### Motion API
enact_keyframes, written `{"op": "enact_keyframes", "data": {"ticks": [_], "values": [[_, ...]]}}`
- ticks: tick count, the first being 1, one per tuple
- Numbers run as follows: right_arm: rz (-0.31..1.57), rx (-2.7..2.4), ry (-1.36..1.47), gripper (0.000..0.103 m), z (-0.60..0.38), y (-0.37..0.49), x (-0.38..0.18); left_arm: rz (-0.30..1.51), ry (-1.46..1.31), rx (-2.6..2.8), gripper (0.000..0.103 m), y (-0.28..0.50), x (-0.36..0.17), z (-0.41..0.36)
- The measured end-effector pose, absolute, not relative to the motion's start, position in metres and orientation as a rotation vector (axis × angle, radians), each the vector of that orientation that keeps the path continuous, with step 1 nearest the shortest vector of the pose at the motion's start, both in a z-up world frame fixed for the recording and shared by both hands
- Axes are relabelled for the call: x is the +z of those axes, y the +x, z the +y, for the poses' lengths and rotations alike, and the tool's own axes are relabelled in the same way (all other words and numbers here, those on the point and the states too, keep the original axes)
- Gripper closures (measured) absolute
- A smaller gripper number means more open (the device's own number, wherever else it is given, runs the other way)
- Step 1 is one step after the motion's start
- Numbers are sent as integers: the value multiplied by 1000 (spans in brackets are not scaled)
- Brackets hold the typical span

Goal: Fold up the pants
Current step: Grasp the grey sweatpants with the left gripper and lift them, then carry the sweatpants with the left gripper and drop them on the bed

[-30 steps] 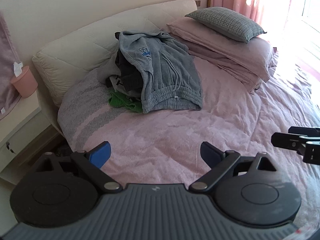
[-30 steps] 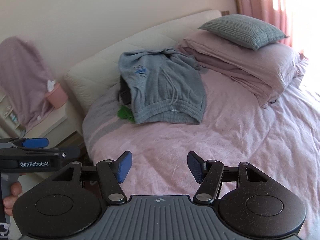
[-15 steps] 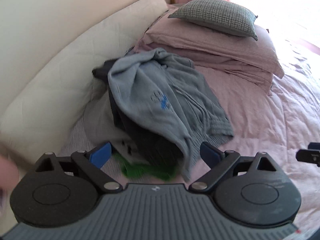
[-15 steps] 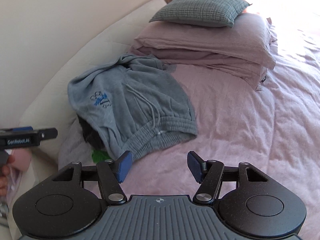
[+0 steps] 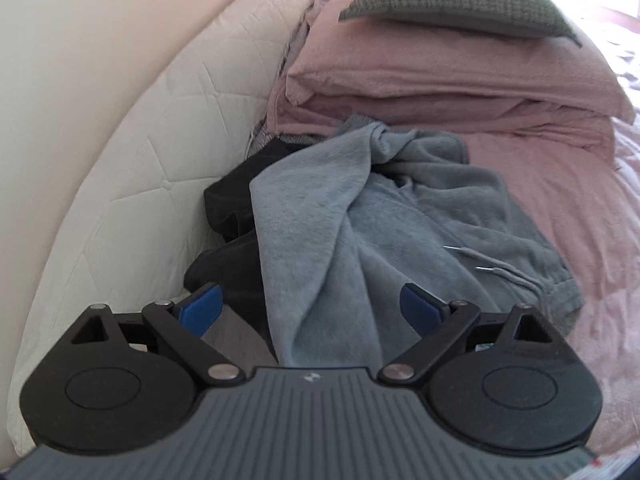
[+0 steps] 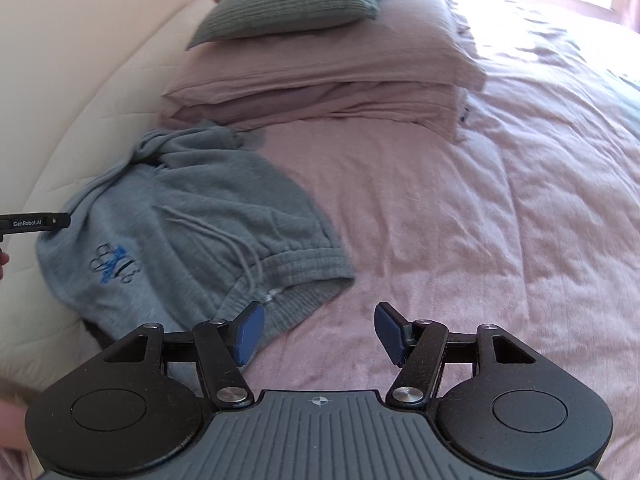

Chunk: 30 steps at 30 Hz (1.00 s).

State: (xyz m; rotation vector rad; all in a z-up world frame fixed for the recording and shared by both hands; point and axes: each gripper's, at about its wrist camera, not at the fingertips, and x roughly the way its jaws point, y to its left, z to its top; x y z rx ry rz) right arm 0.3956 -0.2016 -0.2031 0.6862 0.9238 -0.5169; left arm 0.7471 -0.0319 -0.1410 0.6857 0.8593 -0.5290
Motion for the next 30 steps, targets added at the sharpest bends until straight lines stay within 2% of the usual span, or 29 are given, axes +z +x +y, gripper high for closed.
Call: {"op": "enact_keyframes", "data": {"ticks": [2,3,5,6,7,9,17,22,30], "values": [[937,-544,709,45,-209,395,-209,883,704,-543,10,760,-157,-40],[942,-557,718,45,-211,394,-211,894,720,-549,14,765,-164,-44],[950,-585,736,45,-218,392,-217,884,731,-580,30,768,-172,-51],[952,-597,747,45,-221,390,-219,882,726,-596,52,768,-173,-54],[953,-607,757,45,-223,388,-220,884,713,-601,82,769,-172,-56],[951,-624,775,45,-227,384,-223,872,655,-587,90,766,-161,-56],[903,-607,796,45,-230,369,-218,791,328,-804,96,725,-76,-55],[837,-621,797,45,-233,336,-205,703,244,-1003,98,636,-32,-88],[728,-725,853,45,-255,218,-180,622,139,-1274,98,481,29,-149]]}}
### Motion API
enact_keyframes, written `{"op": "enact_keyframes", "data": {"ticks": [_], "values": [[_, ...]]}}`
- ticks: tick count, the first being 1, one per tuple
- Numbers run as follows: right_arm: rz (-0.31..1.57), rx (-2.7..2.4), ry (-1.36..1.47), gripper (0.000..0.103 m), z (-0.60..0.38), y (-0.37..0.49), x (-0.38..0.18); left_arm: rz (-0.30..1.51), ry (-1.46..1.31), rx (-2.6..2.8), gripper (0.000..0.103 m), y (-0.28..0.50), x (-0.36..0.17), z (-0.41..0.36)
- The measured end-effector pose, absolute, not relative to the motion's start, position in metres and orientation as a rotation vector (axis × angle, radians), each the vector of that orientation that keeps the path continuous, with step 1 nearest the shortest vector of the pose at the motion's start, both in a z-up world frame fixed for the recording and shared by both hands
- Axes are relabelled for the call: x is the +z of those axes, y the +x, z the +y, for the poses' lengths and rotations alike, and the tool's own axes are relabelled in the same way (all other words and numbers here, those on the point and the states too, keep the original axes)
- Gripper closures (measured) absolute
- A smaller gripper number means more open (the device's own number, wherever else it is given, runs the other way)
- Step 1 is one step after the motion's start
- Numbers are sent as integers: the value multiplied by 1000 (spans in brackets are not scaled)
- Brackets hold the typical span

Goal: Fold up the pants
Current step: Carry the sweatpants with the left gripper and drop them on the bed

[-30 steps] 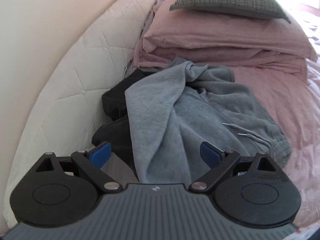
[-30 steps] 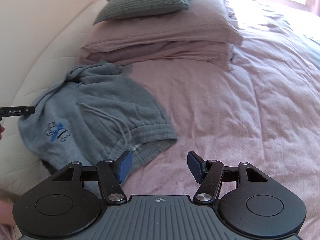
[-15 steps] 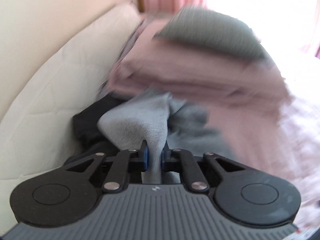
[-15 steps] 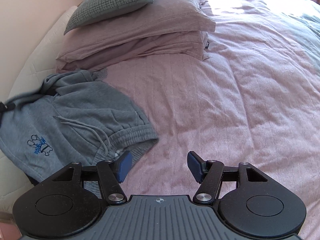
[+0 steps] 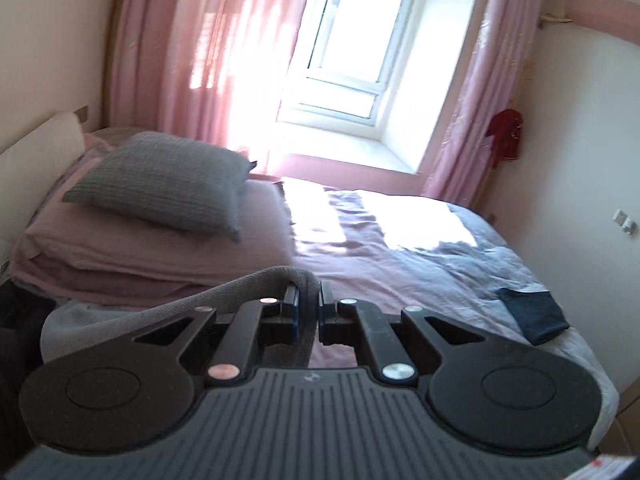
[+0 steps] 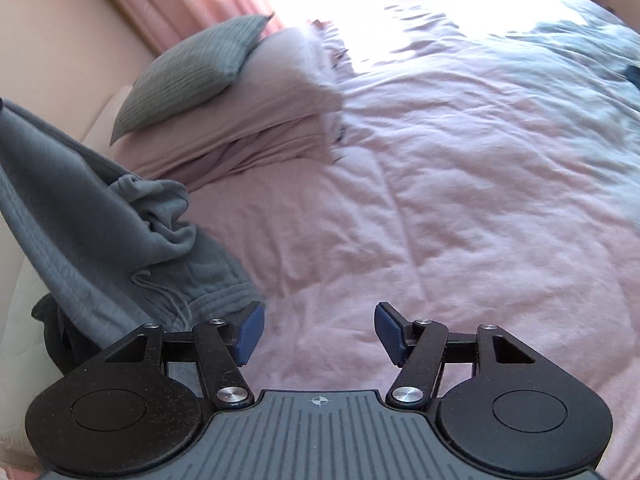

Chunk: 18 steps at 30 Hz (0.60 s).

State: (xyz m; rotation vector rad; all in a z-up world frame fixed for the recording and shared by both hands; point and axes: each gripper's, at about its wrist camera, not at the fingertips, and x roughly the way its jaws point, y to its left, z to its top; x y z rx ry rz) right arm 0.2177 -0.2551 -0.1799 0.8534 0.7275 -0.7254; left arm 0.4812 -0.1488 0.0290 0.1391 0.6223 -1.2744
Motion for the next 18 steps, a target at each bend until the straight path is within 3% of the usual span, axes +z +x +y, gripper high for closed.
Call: {"op": "enact_keyframes", "data": {"ticks": [10,12,16,18], "values": [[603,-865,861,45,-283,30,-139,501,12,-1541,98,273,101,-204],[586,-896,848,45,-287,-7,-131,583,13,-1555,97,247,86,-219],[594,-928,844,45,-289,-67,-125,694,212,-1467,73,209,8,-245],[613,-940,845,45,-287,-90,-126,715,361,-1360,72,199,-32,-242]]}}
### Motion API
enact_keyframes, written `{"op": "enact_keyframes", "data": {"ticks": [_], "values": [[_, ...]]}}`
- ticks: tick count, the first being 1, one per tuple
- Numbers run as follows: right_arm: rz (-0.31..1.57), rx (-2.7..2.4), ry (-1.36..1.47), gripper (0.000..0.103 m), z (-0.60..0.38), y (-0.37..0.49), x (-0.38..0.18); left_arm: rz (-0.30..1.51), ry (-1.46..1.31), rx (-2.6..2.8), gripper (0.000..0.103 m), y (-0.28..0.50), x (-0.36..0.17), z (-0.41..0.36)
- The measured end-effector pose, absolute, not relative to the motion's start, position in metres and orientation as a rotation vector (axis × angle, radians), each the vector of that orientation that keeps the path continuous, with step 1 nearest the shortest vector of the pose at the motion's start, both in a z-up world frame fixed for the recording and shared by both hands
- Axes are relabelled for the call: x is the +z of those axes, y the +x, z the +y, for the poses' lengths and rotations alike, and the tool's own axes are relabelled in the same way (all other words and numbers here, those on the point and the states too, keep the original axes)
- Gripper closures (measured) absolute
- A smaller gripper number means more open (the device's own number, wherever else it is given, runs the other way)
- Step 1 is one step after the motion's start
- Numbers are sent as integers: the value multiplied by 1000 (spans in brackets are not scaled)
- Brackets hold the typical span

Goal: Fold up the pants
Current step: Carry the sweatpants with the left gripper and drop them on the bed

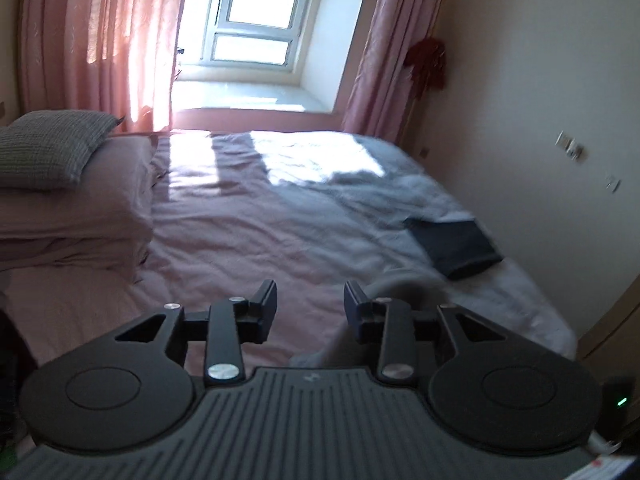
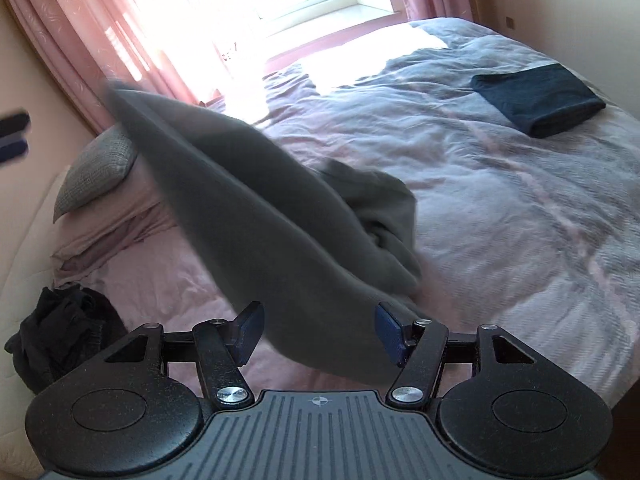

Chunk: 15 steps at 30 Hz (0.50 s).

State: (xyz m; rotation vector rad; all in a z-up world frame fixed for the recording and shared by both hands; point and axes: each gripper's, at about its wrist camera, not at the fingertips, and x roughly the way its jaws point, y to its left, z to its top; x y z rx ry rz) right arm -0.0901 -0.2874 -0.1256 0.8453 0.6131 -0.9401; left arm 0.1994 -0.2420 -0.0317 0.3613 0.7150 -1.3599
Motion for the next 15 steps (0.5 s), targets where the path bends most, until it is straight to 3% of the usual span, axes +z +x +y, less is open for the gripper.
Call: {"op": "enact_keyframes", "data": {"ticks": [6,15], "values": [[645,-948,887,45,-268,-122,-131,917,542,-1230,68,198,-113,-196],[646,-1052,945,45,-236,-139,-136,920,679,-1359,66,157,-119,-178]]}}
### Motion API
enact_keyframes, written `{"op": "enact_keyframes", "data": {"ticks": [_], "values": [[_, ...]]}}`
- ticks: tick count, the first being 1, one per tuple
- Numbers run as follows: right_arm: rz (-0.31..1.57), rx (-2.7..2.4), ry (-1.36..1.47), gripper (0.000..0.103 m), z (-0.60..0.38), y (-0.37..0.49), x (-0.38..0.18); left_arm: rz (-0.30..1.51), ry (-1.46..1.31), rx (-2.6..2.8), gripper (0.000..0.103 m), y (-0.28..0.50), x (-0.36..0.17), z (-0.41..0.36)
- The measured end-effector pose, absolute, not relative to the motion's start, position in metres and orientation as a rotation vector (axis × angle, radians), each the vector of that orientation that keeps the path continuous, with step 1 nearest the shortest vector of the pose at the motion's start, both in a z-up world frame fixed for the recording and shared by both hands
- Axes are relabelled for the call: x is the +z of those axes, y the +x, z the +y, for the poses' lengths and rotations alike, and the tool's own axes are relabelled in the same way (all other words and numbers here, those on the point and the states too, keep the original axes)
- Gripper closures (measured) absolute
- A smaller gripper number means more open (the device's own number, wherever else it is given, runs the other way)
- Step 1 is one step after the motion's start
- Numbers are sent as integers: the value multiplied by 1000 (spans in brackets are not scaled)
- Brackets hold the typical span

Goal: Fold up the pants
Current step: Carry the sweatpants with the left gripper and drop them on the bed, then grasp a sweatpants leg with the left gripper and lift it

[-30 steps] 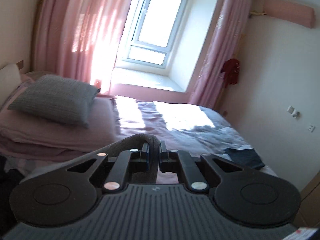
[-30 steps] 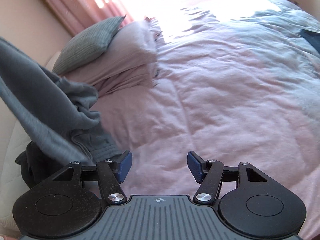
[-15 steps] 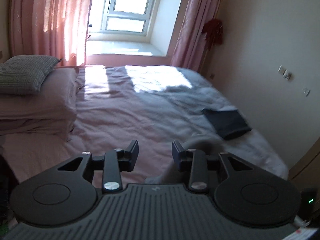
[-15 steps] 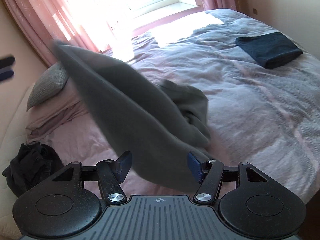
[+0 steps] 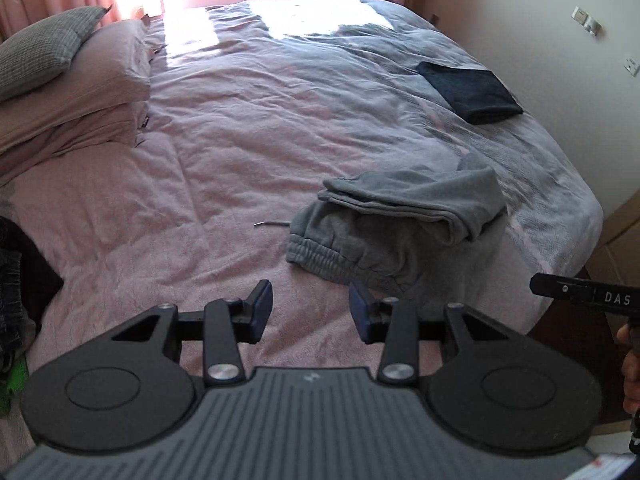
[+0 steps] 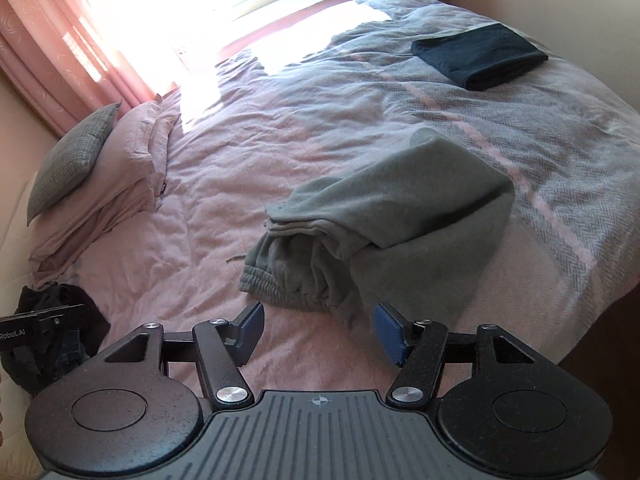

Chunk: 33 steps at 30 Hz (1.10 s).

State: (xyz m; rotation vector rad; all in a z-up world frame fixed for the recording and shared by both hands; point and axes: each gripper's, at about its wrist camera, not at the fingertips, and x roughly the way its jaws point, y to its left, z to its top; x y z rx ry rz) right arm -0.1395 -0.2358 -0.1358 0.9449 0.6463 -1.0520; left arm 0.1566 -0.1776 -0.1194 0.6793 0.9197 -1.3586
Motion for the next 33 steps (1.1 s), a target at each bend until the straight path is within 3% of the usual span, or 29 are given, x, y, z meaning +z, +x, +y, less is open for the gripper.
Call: {"op": "enact_keyframes", "data": {"ticks": [4,17,33], "values": [[648,-1093,949,45,-213,-137,-132,889,714,-1447,56,142,-119,-172],[599,-1211,1013,45,-156,-156,-136,833,845,-1581,56,105,-131,-159],[650,-1162,1037,45,-223,-223,-157,880,871,-1464,55,46,-152,-220]]}}
